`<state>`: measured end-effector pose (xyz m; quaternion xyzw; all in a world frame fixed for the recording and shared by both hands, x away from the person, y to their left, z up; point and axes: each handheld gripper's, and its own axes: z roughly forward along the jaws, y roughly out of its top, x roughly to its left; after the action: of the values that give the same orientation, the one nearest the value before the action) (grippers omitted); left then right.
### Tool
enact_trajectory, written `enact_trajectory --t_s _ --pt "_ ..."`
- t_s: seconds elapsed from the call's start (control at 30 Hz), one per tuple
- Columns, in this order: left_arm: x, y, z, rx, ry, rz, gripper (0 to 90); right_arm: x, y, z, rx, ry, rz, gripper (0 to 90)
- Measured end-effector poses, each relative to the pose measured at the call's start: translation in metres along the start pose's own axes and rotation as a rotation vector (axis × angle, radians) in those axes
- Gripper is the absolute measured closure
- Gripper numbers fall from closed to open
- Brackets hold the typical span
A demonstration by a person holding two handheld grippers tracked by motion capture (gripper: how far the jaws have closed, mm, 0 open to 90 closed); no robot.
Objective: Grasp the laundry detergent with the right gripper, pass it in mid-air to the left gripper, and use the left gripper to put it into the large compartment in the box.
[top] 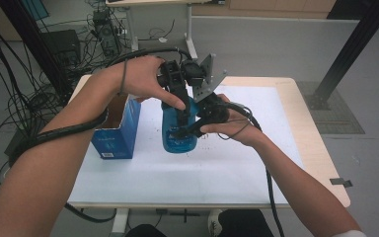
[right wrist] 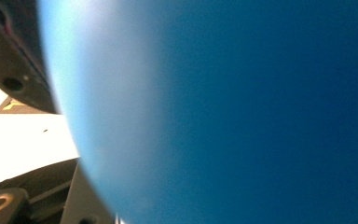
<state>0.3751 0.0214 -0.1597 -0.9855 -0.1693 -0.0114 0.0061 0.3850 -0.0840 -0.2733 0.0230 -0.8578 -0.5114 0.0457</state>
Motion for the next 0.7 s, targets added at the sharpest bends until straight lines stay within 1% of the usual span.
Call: enact_trajectory --t_s 0.2,0.33,0.47,0.5,0.57,0.6,0.7 --pt "-0.0001 0.0001 -0.0015 -0.003 0.003 0.001 5.9 0.0003 0.0011 -0.0005 -0.001 0.003 -0.001 43.7" --pt "0.0001 0.0003 -0.0016 -0.004 0.005 0.003 6.0 0.0 0.0016 -0.0005 -0.005 0.001 -0.011 43.7" --pt "0.0 0.0002 -0.0015 -0.006 0.004 0.002 6.0 0.0007 0.0018 -0.0011 0.0 0.001 -0.003 43.7" --pt "0.0001 0.0003 -0.0018 -0.004 0.002 0.003 6.0 0.0 0.0019 -0.0008 -0.005 0.002 -0.013 43.6" --pt "0.0001 0.0001 -0.0018 -0.009 0.004 0.003 6.0 0.0005 0.0018 -0.0013 0.0 0.002 -0.004 43.6" --pt "0.0001 0.0002 -0.0019 -0.007 0.004 0.005 6.0 -0.0001 0.0021 -0.0009 -0.005 0.003 -0.015 43.6" --pt "0.0004 0.0003 -0.0023 -0.005 0.007 0.008 6.0 0.0 0.0023 -0.0009 -0.005 0.002 -0.014 43.6"
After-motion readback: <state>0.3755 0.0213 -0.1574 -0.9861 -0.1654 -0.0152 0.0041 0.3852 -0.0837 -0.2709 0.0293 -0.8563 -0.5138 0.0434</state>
